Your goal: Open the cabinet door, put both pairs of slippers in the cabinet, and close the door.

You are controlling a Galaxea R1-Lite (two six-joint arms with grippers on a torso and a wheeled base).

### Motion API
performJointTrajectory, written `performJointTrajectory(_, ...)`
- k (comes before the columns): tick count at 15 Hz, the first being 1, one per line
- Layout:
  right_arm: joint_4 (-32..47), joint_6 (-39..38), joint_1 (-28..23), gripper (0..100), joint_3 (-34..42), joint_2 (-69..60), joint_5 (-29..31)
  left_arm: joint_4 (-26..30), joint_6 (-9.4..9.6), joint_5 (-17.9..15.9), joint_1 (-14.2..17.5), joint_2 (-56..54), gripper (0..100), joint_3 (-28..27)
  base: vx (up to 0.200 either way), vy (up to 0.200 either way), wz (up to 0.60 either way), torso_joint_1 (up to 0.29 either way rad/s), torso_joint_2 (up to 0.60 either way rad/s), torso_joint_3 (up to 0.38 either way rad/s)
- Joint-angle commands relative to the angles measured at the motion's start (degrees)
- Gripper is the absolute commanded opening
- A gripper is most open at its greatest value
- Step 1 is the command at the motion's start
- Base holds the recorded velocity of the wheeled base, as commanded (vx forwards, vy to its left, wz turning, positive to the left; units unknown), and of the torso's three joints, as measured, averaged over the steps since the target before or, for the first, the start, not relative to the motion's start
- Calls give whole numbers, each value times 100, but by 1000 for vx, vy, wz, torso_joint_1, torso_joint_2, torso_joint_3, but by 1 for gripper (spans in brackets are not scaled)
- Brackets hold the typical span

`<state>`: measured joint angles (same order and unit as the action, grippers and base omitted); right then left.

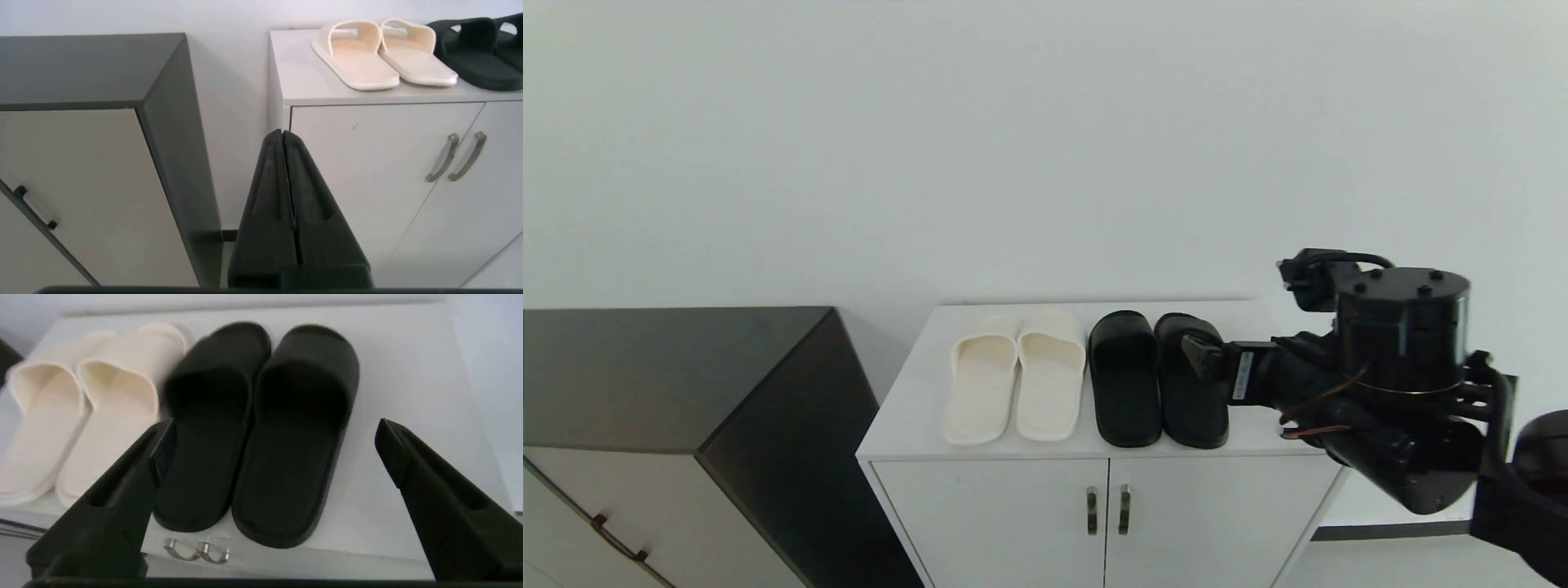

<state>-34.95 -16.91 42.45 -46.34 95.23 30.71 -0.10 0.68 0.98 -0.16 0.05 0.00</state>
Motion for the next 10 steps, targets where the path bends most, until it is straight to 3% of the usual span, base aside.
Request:
performJointTrajectory(1, -56, -5, 167, 100, -323, 865, 120, 1, 2, -36, -2, 4, 0, 0, 0, 0, 0, 0, 0, 0)
performJointTrajectory(10, -267, 12, 27, 100, -1281, 2254, 260, -8, 2, -36, -2, -5, 0, 0, 0, 0, 0, 0, 0, 0)
